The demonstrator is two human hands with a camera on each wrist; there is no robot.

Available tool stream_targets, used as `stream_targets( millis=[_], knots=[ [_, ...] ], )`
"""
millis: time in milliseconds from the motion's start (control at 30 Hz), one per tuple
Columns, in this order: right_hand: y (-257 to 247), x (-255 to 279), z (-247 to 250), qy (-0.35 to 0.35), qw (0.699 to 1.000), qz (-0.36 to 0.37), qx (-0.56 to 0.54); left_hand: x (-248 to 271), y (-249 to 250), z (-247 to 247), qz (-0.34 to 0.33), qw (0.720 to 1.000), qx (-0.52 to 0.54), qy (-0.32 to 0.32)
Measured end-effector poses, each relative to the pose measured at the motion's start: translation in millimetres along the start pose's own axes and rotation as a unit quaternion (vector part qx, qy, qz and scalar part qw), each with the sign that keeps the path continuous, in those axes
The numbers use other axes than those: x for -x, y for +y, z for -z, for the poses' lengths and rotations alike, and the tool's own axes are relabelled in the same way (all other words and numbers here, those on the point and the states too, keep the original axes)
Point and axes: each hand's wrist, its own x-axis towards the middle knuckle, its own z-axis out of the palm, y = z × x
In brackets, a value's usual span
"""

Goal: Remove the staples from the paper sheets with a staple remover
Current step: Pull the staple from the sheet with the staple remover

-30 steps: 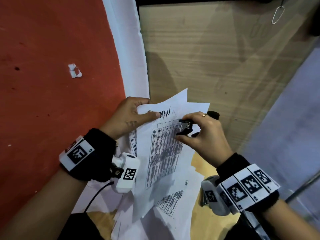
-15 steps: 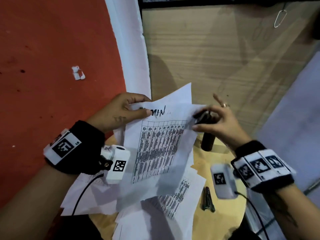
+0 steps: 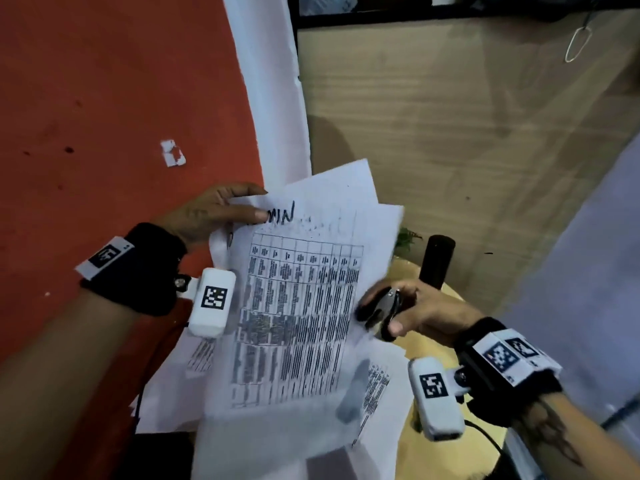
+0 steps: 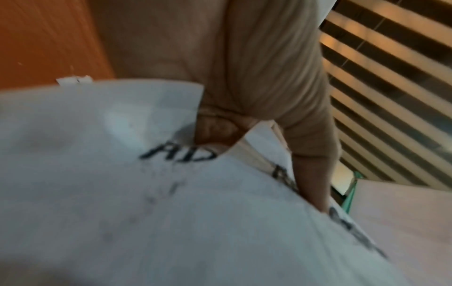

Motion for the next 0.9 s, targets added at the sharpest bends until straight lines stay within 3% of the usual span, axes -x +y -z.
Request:
stream_targets(
  millis=[67, 133, 233, 333, 400, 500, 567, 733, 833, 900],
  knots=[
    [3.0, -3.3, -6.5, 0.0, 1.0, -0.009, -0.011, -1.7, -10.9, 8.1, 0.009, 0.999, 0.029, 0.028],
    [8.7, -6.8, -11.0, 0.052, 0.999, -0.007, -0.001, 2.7, -31.1, 13.4, 0.039, 0.99, 0.106, 0.079],
    [22.8, -11.2, -11.0, 0.138, 0.99, -0.021, -0.027, 21.9, -66.9, 9.3, 0.14, 0.932, 0.309, 0.129],
    [38.8, -19.5, -9.1, 0.206, 0.974, -0.035, -0.085, 43.0, -96.4, -2.6, 0.204, 0.901, 0.365, 0.113],
    [49.3, -27.1, -12.3, 0.243, 0.96, -0.04, -0.137, 57.5, -117.3, -13.6, 0.228, 0.916, 0.311, 0.111],
    [62.0, -40.6, -22.7, 0.262, 0.952, -0.052, -0.152, 71.3, -142.8, -23.0, 0.212, 0.965, 0.103, 0.115],
    [69.3, -47.9, -28.9, 0.267, 0.949, -0.073, -0.151, 75.6, -149.1, -19.8, 0.192, 0.971, 0.061, 0.129],
    [91.5, -48.3, -29.0, 0.277, 0.949, -0.135, -0.063, 73.0, -149.3, 29.1, 0.184, 0.945, 0.064, 0.262],
    [115.7, -35.5, -14.1, 0.31, 0.933, -0.179, -0.024, 68.8, -167.8, 90.0, 0.225, 0.935, -0.033, 0.272],
    [135.3, -25.7, -6.4, 0.328, 0.92, -0.214, -0.024, 67.3, -199.8, 121.1, 0.293, 0.912, -0.109, 0.265]
  ],
)
